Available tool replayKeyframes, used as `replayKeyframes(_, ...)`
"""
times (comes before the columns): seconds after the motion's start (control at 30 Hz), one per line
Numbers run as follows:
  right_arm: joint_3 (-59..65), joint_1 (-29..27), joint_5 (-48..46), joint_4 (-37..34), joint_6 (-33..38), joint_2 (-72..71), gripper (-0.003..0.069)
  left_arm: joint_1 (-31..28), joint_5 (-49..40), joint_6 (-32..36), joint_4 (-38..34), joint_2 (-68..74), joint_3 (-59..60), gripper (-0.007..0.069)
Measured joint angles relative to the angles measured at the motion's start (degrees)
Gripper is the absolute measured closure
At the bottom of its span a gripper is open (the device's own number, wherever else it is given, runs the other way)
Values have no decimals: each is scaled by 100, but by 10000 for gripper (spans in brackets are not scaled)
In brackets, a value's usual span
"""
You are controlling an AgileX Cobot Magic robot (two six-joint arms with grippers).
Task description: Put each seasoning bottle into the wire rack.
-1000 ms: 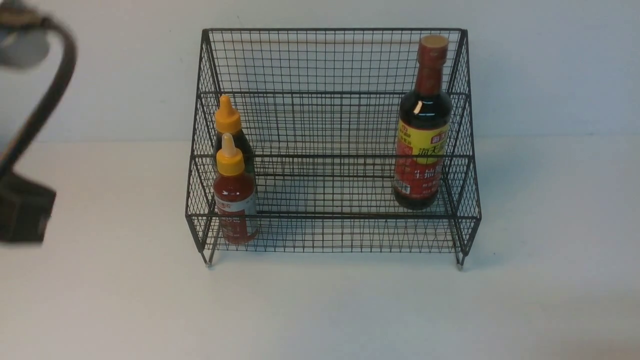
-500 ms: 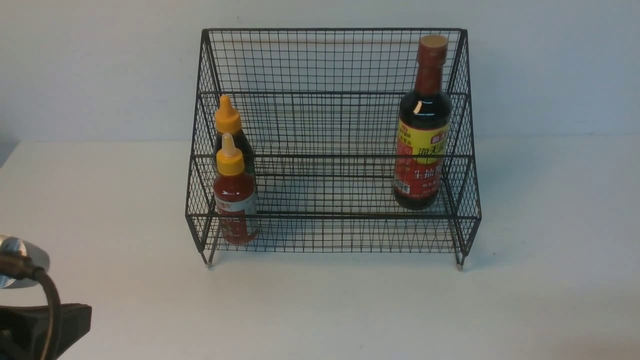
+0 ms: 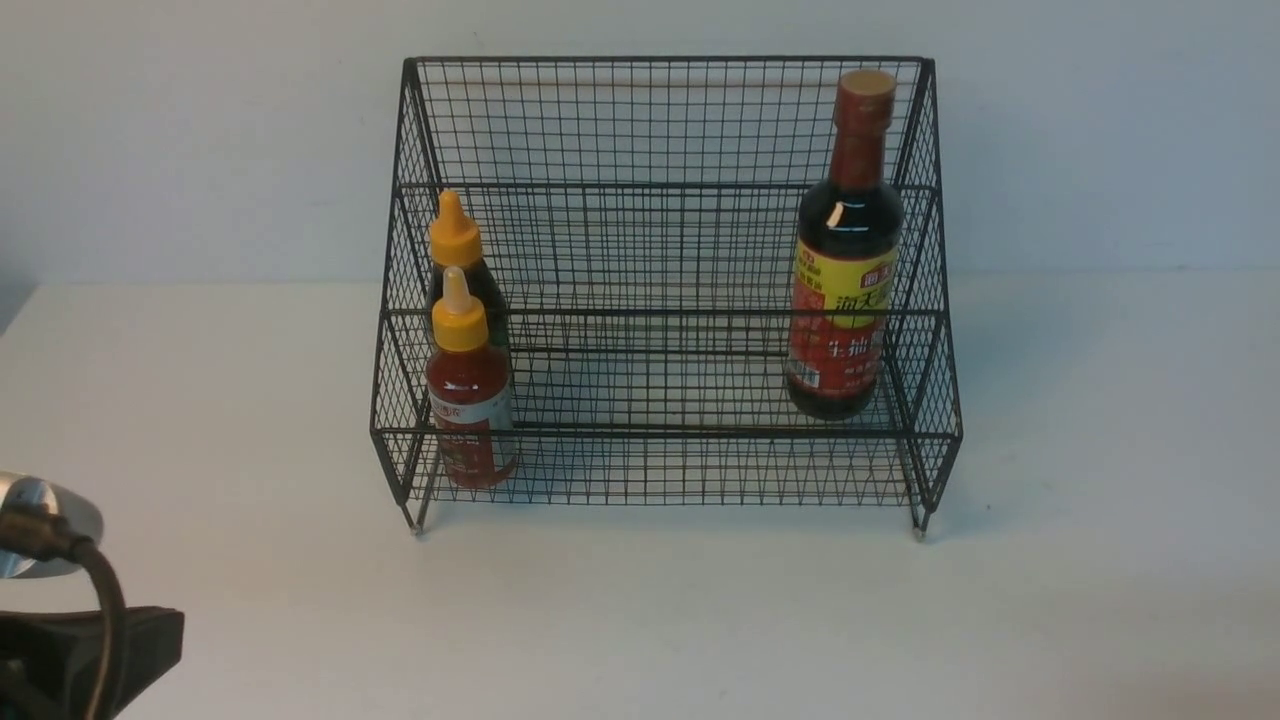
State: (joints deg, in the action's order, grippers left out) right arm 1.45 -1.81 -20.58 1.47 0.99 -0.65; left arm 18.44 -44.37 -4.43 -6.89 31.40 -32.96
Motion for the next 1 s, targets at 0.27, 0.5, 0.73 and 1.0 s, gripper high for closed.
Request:
replayKeyframes(0.27,0,0,0,0,0,0,673,0,552,0,240,0,0,629)
replayKeyframes(0.5,0,0,0,0,0,0,673,0,771,0,509,0,44,629)
replayKeyframes(0.73,0,0,0,0,-5,0,673,-25,1121,14,1031,-595,771,629)
replayKeyframes(1.0,0,0,0,0,-5,0,673,-1054,2425,56,983,-2132,2193,629)
